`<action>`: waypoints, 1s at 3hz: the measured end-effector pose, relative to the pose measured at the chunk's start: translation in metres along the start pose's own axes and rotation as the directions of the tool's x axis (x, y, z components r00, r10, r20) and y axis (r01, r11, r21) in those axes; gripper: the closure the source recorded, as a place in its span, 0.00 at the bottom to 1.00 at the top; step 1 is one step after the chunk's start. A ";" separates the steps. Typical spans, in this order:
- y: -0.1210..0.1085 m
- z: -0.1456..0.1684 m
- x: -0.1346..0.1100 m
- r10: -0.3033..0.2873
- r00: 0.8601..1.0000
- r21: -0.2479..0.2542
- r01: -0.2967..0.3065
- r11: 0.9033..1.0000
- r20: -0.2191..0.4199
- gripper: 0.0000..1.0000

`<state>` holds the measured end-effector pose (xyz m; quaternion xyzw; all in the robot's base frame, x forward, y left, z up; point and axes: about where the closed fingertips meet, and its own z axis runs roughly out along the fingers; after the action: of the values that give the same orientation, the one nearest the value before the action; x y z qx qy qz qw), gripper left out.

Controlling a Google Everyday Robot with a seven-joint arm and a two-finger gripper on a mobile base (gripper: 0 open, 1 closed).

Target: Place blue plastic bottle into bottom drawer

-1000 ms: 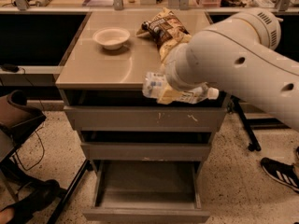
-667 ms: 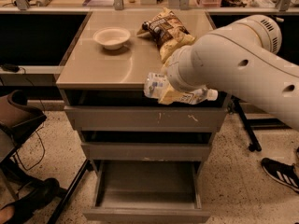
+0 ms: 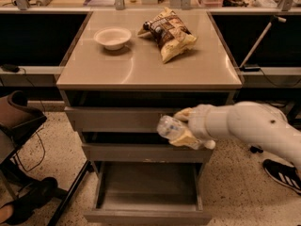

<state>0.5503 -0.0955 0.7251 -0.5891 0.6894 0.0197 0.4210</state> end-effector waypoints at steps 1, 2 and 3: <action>0.025 0.013 0.106 0.117 0.993 -0.045 -0.117 0.992 -0.008 1.00; 0.045 0.035 0.123 0.163 0.987 -0.085 -0.161 0.983 0.011 1.00; 0.052 0.040 0.131 0.136 0.991 -0.047 -0.136 0.990 -0.001 1.00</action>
Offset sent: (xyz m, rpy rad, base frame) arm -0.0073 -0.0611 -0.0669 0.0500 0.0778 -0.0485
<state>0.5363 -0.1633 0.5958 -0.5505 0.7269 0.0652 0.4053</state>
